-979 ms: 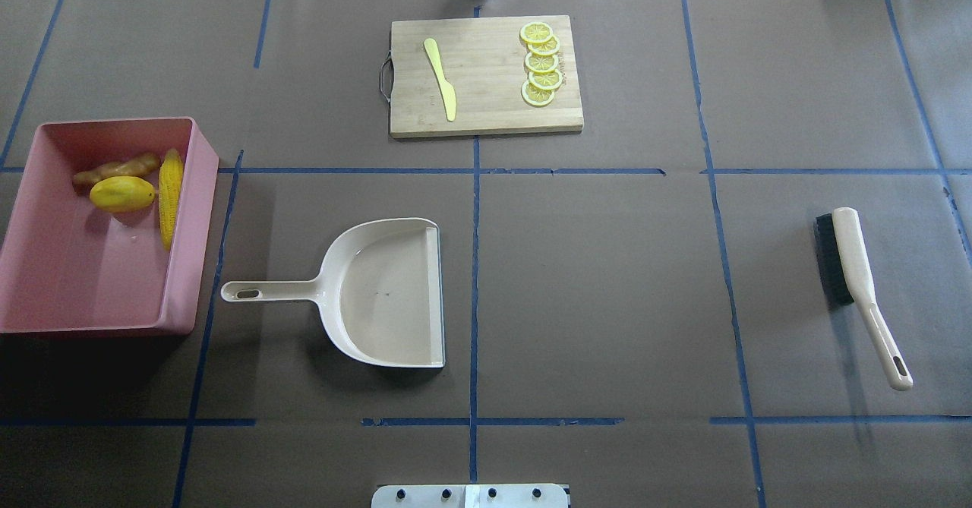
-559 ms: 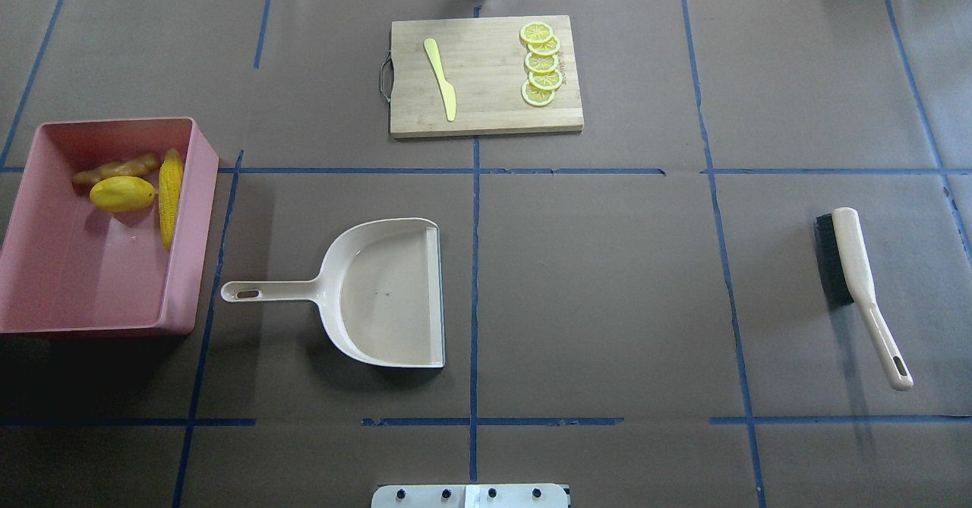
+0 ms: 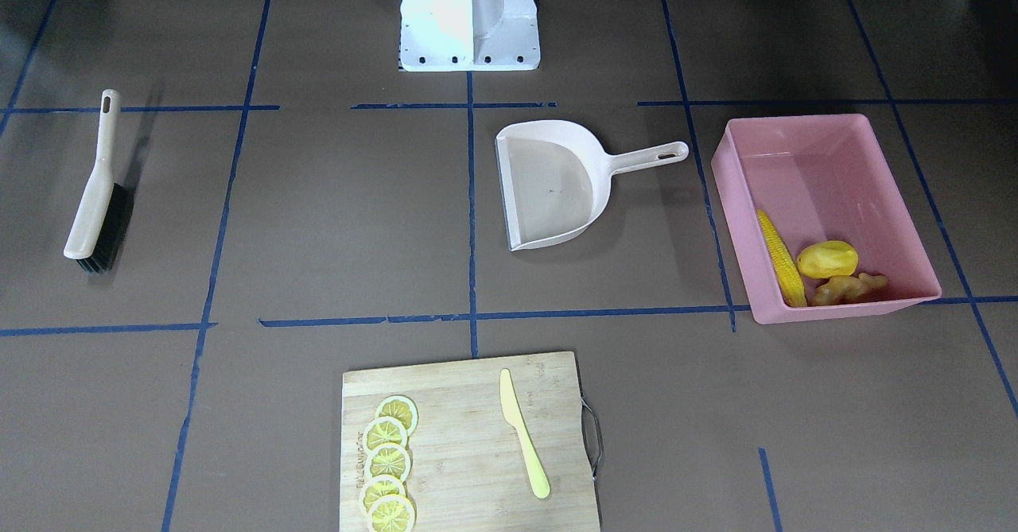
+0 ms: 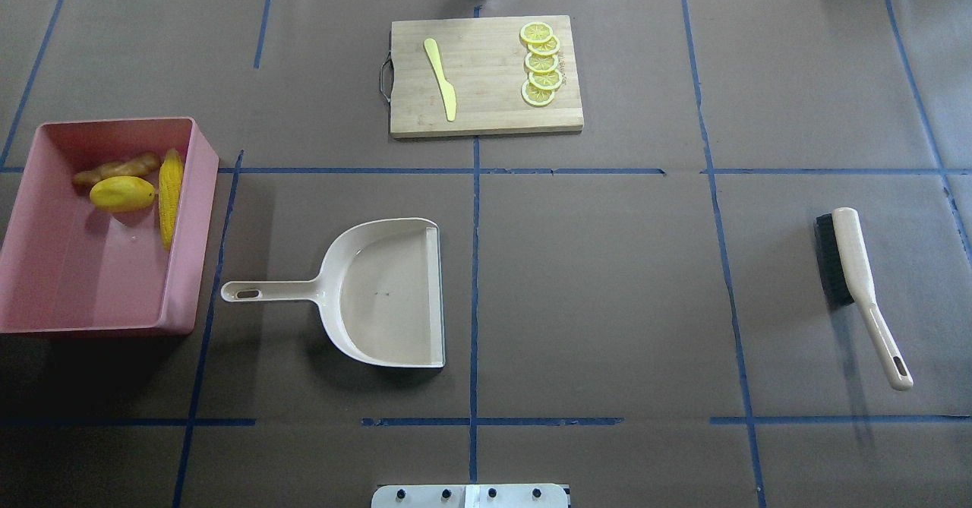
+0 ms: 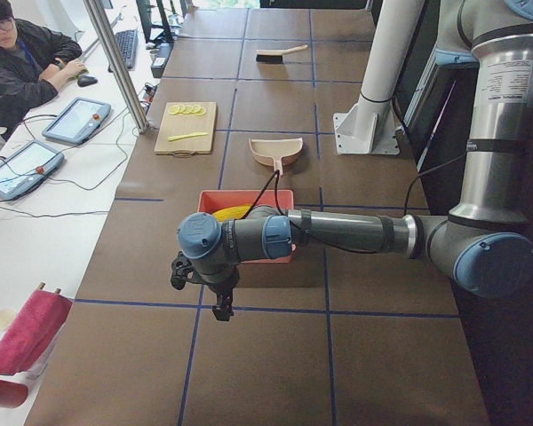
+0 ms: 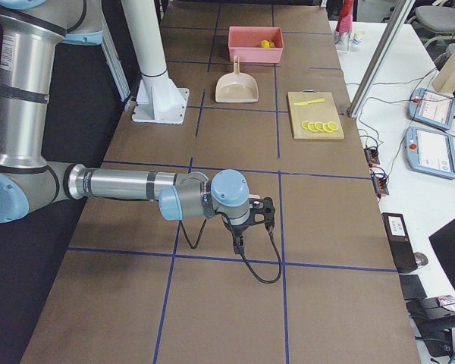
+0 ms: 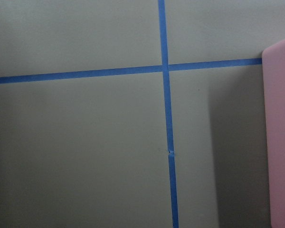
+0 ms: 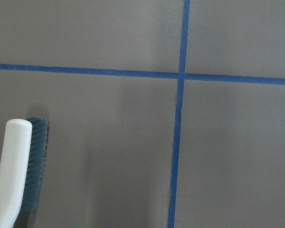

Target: Sweep and dump trash into bin

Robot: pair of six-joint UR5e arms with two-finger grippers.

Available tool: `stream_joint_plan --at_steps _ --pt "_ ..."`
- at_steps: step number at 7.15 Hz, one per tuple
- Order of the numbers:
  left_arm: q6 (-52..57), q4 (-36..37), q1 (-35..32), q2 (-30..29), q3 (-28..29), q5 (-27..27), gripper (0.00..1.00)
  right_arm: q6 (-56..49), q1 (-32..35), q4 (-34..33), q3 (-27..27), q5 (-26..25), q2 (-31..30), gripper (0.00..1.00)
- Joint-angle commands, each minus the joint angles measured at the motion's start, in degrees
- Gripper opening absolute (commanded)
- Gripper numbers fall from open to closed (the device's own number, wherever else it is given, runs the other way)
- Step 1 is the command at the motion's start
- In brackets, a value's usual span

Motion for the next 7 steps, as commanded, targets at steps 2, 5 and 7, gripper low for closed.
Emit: stream_joint_plan --at_steps 2,5,7 --pt "0.0 -0.1 -0.1 0.9 -0.2 0.0 1.0 1.1 0.0 0.1 -0.2 -0.3 0.0 1.0" --pt "-0.2 -0.6 -0.1 1.7 -0.2 2.7 1.0 1.1 0.0 0.0 -0.2 -0.7 0.0 1.0" --pt "-0.1 -0.6 -0.1 1.7 -0.2 2.7 1.0 1.1 0.0 0.0 -0.4 -0.7 0.0 1.0"
